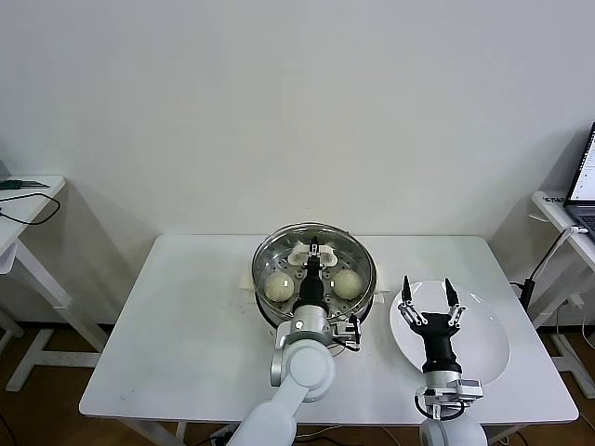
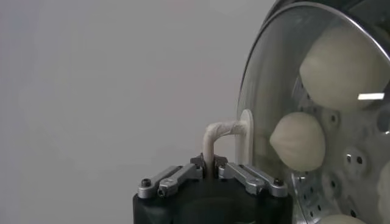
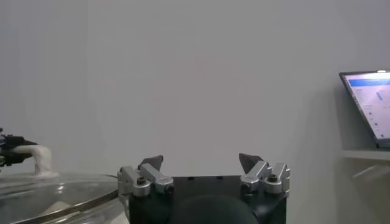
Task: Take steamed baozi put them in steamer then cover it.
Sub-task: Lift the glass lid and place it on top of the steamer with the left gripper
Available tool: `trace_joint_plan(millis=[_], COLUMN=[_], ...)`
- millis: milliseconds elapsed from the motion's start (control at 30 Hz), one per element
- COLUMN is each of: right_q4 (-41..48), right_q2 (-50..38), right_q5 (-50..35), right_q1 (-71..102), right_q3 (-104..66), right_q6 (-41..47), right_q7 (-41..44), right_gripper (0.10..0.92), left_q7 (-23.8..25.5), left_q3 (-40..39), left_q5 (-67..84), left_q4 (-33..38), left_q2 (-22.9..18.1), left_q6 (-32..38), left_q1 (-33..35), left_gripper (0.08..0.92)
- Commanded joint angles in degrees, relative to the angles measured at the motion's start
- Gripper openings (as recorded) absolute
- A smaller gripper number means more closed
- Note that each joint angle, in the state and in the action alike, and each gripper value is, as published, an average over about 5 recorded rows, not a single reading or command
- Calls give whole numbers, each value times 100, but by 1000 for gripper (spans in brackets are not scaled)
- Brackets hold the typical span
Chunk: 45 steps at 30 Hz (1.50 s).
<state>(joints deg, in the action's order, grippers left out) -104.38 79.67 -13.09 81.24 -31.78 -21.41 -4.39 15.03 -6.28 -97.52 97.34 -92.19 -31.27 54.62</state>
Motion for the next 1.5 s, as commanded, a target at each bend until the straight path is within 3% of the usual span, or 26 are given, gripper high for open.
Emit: trace_joint_plan(millis=[33,1167,1267,1500], right_q4=[13,36,31,29], right_q2=[6,-17,-19,-48], right_q5=[12,65,66,56], right_q1=[1,-13,-13,-10], right_q3=[3,-7,1,7], right_q6=[-10,-8,-7,-9], right_q7=[4,14,14,13], right_gripper=[823,823,823,823], left_q7=[-10,-173,-205,-210], left_q3=[-16,-8,-12,-76], left_q5=[-7,27,28,83], left_q4=[0,-48,5,362], left_q2=[-281,-281,-281,-281], left_q6=[8,168,189,183], left_q1=[29,97,136,293], left_gripper=[187,192,241,445])
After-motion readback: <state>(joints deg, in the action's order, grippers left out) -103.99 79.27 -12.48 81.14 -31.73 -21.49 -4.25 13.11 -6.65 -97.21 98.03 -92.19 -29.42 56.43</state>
